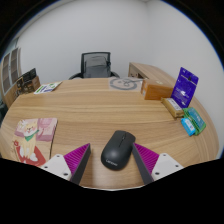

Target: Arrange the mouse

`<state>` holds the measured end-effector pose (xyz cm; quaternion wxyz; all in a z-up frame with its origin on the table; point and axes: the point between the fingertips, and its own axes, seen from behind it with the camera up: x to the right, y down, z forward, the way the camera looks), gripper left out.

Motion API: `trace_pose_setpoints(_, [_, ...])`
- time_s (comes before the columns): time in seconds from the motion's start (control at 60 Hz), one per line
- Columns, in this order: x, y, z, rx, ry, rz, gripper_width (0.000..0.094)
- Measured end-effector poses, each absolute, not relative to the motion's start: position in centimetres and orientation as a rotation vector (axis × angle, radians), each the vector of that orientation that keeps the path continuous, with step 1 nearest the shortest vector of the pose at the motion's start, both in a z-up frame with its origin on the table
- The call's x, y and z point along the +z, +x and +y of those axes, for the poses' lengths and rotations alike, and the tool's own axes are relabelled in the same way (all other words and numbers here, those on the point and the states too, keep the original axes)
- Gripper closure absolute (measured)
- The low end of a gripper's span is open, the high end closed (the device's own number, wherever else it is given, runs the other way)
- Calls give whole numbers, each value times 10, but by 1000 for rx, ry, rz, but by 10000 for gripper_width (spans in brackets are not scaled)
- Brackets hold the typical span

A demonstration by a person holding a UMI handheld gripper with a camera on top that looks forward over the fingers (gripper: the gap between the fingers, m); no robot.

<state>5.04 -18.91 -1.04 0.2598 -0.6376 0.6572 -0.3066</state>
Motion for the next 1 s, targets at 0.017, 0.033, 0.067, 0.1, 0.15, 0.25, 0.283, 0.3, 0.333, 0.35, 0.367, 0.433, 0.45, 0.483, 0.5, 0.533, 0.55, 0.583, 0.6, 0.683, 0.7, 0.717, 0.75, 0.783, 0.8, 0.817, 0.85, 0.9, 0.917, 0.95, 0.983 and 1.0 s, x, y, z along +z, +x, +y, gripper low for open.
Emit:
trace_pose_setpoints(0.017, [-11,52,-190,-832,-1727,1783,61])
trace_pose_setpoints(0.033, [-12,54,-191,-832,-1727,1784,61])
trace_pose_setpoints(0.067, [-13,58,-191,-831,-1726,1786,61])
trace_pose_setpoints(0.1, [-14,61,-191,-829,-1725,1785,60])
trace_pose_setpoints(0.15, [-16,67,-190,-827,-1728,1781,60])
trace_pose_setpoints(0.25, [-17,77,-186,-819,-1732,1769,66])
trace_pose_setpoints(0.283, [-17,80,-184,-815,-1734,1765,65])
trace_pose_setpoints(0.3, [-17,82,-183,-814,-1734,1762,66])
trace_pose_setpoints(0.333, [-18,85,-181,-809,-1735,1760,66])
trace_pose_setpoints(0.35, [-18,87,-181,-807,-1735,1759,66])
trace_pose_setpoints(0.367, [-18,88,-180,-805,-1735,1757,67])
trace_pose_setpoints(0.433, [-18,92,-176,-796,-1735,1750,69])
trace_pose_setpoints(0.45, [-18,93,-176,-795,-1736,1747,70])
trace_pose_setpoints(0.483, [-18,95,-174,-794,-1739,1744,77])
trace_pose_setpoints(0.5, [-18,95,-174,-794,-1740,1741,81])
trace_pose_setpoints(0.533, [-18,96,-173,-794,-1747,1733,107])
trace_pose_setpoints(0.55, [-18,97,-172,-793,-1752,1730,129])
trace_pose_setpoints(0.583, [-19,97,-171,-792,-1755,1723,179])
trace_pose_setpoints(0.6, [-19,98,-170,-790,-1756,1720,206])
trace_pose_setpoints(0.683, [-20,99,-170,-804,-1759,1708,369])
trace_pose_setpoints(0.7, [-20,99,-170,-808,-1761,1705,428])
trace_pose_setpoints(0.717, [-20,100,-170,-809,-1762,1701,430])
trace_pose_setpoints(0.75, [-20,100,-169,-819,-1766,1693,437])
trace_pose_setpoints(0.783, [-20,100,-169,-826,-1775,1683,453])
trace_pose_setpoints(0.8, [-20,100,-169,-829,-1780,1673,467])
trace_pose_setpoints(0.817, [-20,100,-169,-831,-1784,1666,475])
trace_pose_setpoints(0.85, [-20,101,-169,-829,-1778,1660,479])
trace_pose_setpoints(0.9, [-20,101,-168,-815,-1748,1671,491])
trace_pose_setpoints(0.917, [-20,101,-168,-814,-1746,1671,501])
trace_pose_setpoints(0.95, [-19,101,-169,-818,-1749,1668,531])
trace_pose_setpoints(0.983, [-19,101,-170,-830,-1753,1673,561])
trace_pose_setpoints(1.0, [-18,101,-171,-837,-1757,1677,577])
